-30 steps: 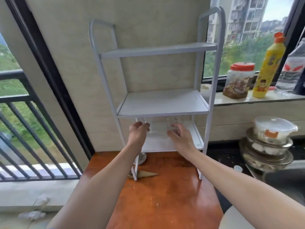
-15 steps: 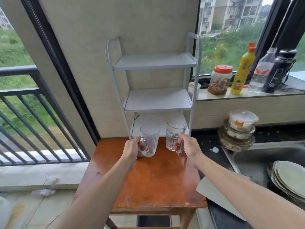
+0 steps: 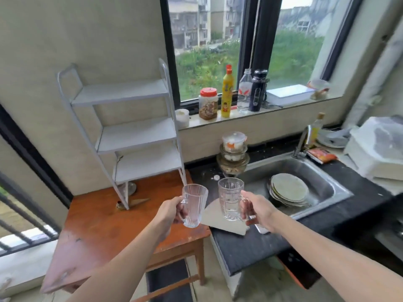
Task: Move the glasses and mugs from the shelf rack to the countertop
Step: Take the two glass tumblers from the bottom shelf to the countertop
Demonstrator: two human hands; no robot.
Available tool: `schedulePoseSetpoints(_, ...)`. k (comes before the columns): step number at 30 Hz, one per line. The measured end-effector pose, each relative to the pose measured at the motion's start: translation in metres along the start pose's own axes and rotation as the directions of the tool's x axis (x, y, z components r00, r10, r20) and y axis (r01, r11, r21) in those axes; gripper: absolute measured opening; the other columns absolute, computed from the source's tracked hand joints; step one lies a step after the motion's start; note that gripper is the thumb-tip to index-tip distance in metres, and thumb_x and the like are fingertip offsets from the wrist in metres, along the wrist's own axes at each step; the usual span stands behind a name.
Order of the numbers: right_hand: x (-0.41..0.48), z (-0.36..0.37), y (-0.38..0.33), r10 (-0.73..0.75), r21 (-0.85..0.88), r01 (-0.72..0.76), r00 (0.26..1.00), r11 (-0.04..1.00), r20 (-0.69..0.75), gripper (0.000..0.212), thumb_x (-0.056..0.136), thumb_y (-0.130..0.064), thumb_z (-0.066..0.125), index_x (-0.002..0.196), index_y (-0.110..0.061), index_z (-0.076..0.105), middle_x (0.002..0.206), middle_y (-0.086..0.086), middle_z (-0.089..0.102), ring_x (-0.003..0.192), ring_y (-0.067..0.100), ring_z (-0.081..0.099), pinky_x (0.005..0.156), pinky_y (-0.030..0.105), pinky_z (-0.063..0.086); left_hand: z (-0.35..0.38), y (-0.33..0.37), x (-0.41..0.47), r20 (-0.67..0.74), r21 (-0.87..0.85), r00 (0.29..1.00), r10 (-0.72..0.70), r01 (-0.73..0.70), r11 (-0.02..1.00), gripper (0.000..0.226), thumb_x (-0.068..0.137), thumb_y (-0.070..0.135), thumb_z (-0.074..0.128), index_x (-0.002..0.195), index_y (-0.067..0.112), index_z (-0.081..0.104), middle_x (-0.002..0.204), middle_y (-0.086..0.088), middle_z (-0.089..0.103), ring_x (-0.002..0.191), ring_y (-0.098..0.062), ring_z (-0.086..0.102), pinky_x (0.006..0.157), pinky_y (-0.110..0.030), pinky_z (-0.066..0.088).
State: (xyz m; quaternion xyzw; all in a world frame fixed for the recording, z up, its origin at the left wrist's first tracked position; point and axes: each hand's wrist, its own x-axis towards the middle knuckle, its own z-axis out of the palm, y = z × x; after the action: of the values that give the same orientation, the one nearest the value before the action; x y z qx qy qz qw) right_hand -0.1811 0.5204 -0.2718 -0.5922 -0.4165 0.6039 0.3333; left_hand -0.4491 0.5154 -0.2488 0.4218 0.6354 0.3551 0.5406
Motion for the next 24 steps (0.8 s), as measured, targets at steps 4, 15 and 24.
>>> schedulePoseSetpoints(4,-0.045,-0.072,0.013,-0.002,-0.009,0.001,0.994,1.000,-0.110,0.063,0.099,-0.043,0.041,0.046,-0.013,0.058,0.054,0.011,0.057,0.051,0.020,0.051,0.051,0.026,0.041,0.078,0.022,-0.010,0.141,-0.022,0.990,-0.007,0.010,1.000,0.049,0.098,0.023,0.044,0.050,0.013,0.044,0.057,-0.011,0.055,0.056,-0.023,0.051,0.064,-0.034,0.045)
schedulePoseSetpoints(15,-0.195,-0.337,0.074,-0.003,0.043,0.024,0.900,0.999,-0.436,0.057,0.098,-0.038,0.044,0.047,-0.018,0.059,0.051,0.009,0.058,0.050,0.020,0.054,0.049,0.025,0.045,0.383,0.054,-0.043,0.541,-0.002,0.840,-0.030,0.037,0.999,0.048,0.092,0.021,0.047,0.045,0.014,0.043,0.053,-0.009,0.052,0.052,-0.023,0.048,0.059,-0.036,0.039)
schedulePoseSetpoints(24,-0.299,-0.506,0.146,0.107,0.218,0.074,0.691,0.973,-0.715,0.054,0.099,-0.033,0.045,0.048,-0.015,0.056,0.049,0.009,0.056,0.048,0.021,0.051,0.044,0.023,0.039,0.621,0.072,-0.094,0.797,0.137,0.592,-0.122,0.020,0.990,0.060,0.095,0.023,0.043,0.037,0.016,0.058,0.050,-0.003,0.053,0.044,-0.017,0.053,0.052,-0.029,0.044)
